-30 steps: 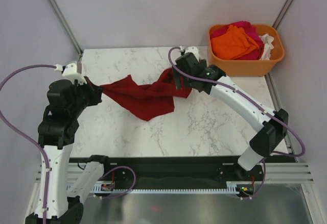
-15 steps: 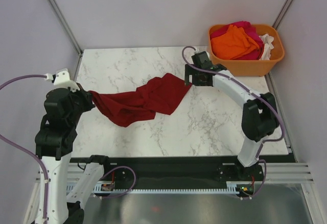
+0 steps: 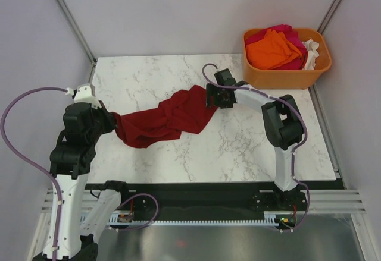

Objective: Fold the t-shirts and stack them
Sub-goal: Flatten the tshirt out

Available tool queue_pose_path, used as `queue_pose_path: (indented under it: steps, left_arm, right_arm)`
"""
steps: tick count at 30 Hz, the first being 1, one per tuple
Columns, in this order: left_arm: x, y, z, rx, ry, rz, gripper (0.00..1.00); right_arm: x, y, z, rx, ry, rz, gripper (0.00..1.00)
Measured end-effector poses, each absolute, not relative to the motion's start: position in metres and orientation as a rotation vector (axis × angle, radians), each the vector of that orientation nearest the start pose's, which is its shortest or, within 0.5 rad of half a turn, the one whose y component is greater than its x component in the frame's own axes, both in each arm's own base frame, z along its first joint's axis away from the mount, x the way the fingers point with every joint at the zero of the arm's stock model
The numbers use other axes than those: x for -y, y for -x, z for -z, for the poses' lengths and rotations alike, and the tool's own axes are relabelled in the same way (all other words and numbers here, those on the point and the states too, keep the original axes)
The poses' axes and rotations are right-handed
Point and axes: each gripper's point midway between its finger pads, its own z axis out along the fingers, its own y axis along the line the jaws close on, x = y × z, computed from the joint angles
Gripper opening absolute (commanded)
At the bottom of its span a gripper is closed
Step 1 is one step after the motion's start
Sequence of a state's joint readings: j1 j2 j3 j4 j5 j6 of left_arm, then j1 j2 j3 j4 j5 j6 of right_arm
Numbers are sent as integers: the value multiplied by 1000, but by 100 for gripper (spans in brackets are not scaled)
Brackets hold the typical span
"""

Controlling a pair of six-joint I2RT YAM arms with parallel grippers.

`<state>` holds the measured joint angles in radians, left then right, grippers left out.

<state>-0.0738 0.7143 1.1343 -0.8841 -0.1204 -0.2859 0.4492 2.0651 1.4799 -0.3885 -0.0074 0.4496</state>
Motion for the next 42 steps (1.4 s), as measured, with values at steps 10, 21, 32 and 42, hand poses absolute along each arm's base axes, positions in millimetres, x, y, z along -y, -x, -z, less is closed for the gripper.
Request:
queue_pose_path:
  steps: [10,21,32,42]
  left_arm:
    - [7,-225,-284,-2030,290,101,2]
    - [12,-219,-291,-2002,267,134,2]
    - [21,-220,-289,-2022,236,184,2]
    - [31,-225,-282,-2064,207,233,2]
  right_arm:
    - [-245,-443,-25,-2548,-25,-446,0]
    - [-183,-343,-91,-2539,-54,-350,0]
    - [-231,-371,-274,-2266,4,-711,2]
    - [-233,-547,-199,-2321,-237,-564,98]
